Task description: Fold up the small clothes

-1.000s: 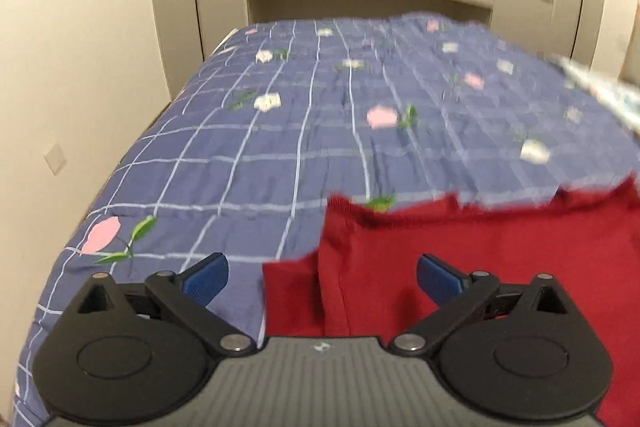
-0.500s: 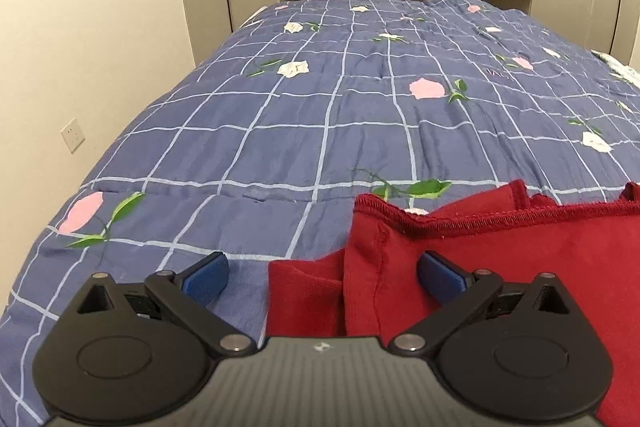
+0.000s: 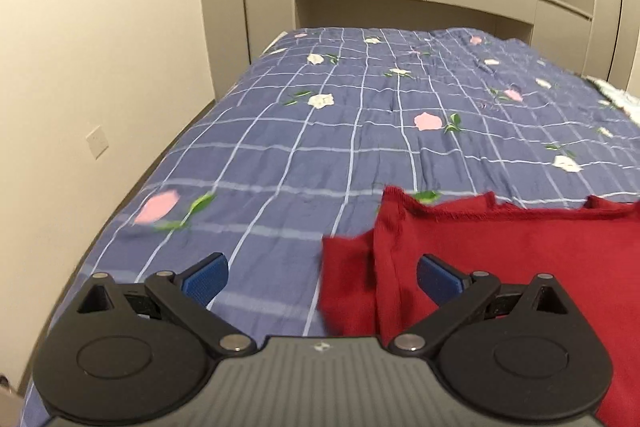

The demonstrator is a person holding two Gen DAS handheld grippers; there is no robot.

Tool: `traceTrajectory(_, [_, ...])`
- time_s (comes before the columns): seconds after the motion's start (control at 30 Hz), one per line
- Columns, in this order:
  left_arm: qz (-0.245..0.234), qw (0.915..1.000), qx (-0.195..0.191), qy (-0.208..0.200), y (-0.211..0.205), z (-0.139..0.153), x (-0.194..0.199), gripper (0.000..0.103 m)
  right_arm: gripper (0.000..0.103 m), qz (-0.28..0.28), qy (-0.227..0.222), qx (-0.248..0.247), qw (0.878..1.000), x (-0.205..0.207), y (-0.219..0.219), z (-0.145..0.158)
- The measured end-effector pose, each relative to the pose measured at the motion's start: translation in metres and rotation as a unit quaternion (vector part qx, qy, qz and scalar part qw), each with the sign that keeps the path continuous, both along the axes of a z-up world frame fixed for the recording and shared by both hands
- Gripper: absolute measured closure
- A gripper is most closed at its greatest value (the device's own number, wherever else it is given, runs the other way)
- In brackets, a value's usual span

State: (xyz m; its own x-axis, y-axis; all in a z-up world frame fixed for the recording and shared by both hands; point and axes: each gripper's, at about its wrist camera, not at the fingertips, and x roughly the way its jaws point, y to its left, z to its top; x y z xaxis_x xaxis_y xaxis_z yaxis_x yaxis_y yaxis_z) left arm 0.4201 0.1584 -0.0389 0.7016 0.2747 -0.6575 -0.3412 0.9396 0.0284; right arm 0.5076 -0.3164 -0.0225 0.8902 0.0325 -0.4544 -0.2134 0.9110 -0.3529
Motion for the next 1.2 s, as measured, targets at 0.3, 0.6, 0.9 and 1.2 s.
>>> traceTrajectory(0.3, [0.049, 0.9958, -0.063, 0.044, -0.018, -0.024, -0.073, 0.001, 0.001, -0.030, 0.023, -0.056, 0.998, -0.064, 0.002, -0.041])
traceTrajectory(0.6, [0.057, 0.9929, -0.063, 0.083, -0.036, -0.022, -0.096, 0.001, 0.001, -0.064, -0.003, 0.006, 0.998, -0.109, 0.017, -0.014])
traceTrajectory(0.9, [0.076, 0.9860, -0.109, 0.100, -0.031, -0.032, -0.117, 0.001, 0.001, -0.070, 0.046, -0.001, 0.997, -0.135, 0.029, -0.044])
traceTrajectory(1.2, [0.079, 0.9856, -0.099, 0.112, -0.040, -0.034, -0.127, 0.001, 0.000, -0.087, 0.036, 0.010, 0.995, -0.144, 0.030, -0.050])
